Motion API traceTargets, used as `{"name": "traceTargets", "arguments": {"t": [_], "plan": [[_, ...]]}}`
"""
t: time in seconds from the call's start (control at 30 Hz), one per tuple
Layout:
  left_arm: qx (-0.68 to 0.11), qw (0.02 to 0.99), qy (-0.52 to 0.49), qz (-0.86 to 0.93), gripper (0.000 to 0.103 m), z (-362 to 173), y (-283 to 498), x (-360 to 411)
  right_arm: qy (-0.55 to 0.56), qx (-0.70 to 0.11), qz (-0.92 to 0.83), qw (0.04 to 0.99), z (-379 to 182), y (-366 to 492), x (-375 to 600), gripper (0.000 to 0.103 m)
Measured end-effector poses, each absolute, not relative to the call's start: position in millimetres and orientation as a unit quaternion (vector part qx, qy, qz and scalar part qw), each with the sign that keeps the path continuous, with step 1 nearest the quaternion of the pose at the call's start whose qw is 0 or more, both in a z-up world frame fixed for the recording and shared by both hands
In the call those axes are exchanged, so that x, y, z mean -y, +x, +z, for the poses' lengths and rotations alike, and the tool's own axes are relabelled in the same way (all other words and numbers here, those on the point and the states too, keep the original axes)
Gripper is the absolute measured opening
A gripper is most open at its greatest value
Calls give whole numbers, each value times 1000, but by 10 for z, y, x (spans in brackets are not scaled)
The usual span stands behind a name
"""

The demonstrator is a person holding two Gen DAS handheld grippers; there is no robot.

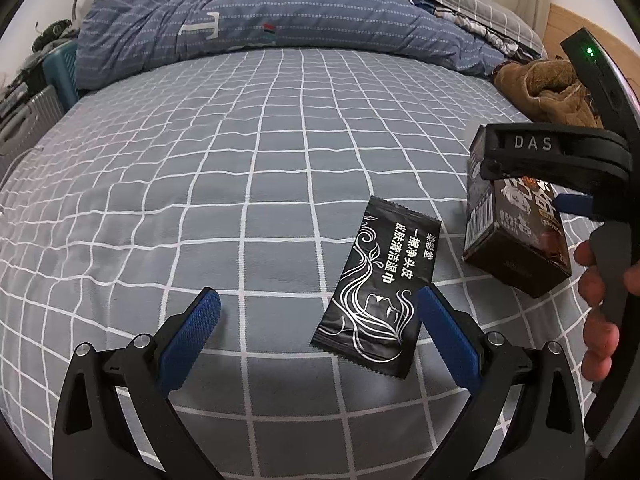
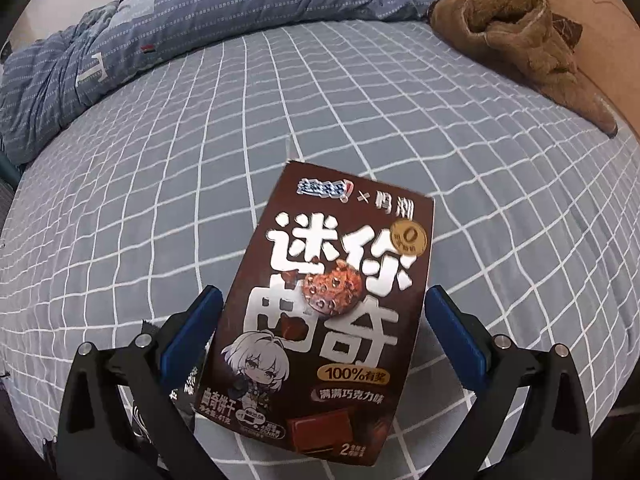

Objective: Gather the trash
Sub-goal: 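Grasp the brown cookie box with the right tool while the left tool grasps the black packet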

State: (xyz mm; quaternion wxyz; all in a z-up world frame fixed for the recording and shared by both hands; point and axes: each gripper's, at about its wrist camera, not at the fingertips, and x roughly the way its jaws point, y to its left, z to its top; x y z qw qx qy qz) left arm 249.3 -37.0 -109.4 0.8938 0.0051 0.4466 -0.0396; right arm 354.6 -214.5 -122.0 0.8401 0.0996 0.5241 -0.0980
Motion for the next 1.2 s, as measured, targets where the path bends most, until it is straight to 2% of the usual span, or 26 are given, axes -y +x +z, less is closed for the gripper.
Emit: {"name": "traceTargets", "arguments": {"t": [0.27,0.67,0.83,0.97,1.07,1.2], "plan": [[-450,892,6,-44,97,-1134,2528,440,106,-524,-90,840,-1293,3523,2137,95],[-468,880,22,-81,97,-1291,2748,626,100,-507,-55,854,-1088,3394,2250,94],[-475,875,50,-84,94,-1393,2809,740,90,-499,-50,861,-1017,3369,2264,94],[-473,875,58,-80,80,-1416,2830,773,93,-499,-47,860,-1023,3361,2283,94],[-472,876,55,-78,59,-1403,2841,751,92,-502,-44,859,-1036,3367,2292,94],[-473,876,51,-82,46,-1389,2839,714,90,-503,-44,858,-1042,3374,2289,94]]}}
